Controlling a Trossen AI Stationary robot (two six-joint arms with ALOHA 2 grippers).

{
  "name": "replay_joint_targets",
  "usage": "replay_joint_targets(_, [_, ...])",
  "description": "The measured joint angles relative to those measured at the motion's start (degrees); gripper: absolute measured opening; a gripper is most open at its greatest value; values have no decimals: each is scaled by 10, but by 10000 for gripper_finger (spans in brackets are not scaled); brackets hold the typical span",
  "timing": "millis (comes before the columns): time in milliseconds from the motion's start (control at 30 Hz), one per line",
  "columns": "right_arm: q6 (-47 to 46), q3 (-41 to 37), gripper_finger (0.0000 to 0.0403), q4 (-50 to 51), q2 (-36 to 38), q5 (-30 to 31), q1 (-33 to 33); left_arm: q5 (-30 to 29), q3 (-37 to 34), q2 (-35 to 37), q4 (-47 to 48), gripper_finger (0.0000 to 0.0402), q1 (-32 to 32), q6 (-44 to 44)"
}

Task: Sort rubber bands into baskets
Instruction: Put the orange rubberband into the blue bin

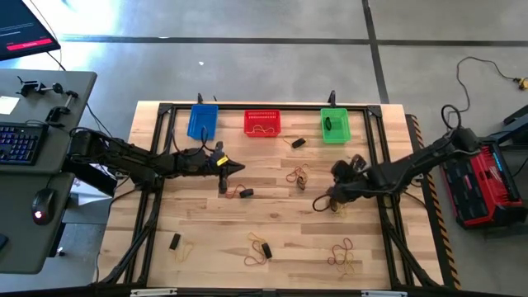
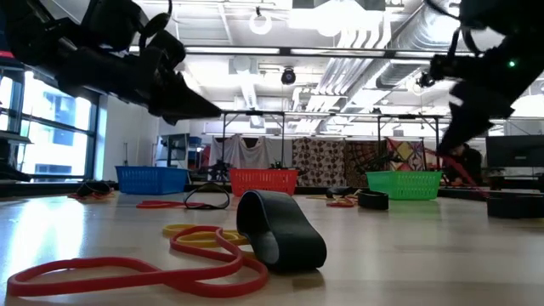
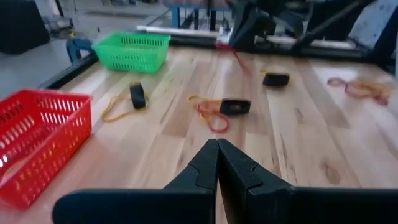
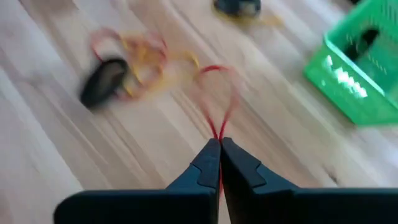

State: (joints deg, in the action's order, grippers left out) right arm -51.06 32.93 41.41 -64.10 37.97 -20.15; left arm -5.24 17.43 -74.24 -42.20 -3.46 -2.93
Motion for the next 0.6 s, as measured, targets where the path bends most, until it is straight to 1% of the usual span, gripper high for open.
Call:
replay_joint_targets(133, [1, 0, 0, -57, 0, 42, -15, 5, 0, 0, -37, 0, 0, 0])
replay_joint_targets(267, [23, 0, 0, -100, 0, 68, -25, 37, 13, 0, -46, 0, 0, -9])
replay_joint_targets(433, [92, 0, 0, -185, 0, 98, -25, 52, 44, -8, -44, 0, 3, -13])
replay_joint_targets(600, [178, 0, 0, -304, 0, 98, -25, 48, 85, -49, -44, 5, 14, 23])
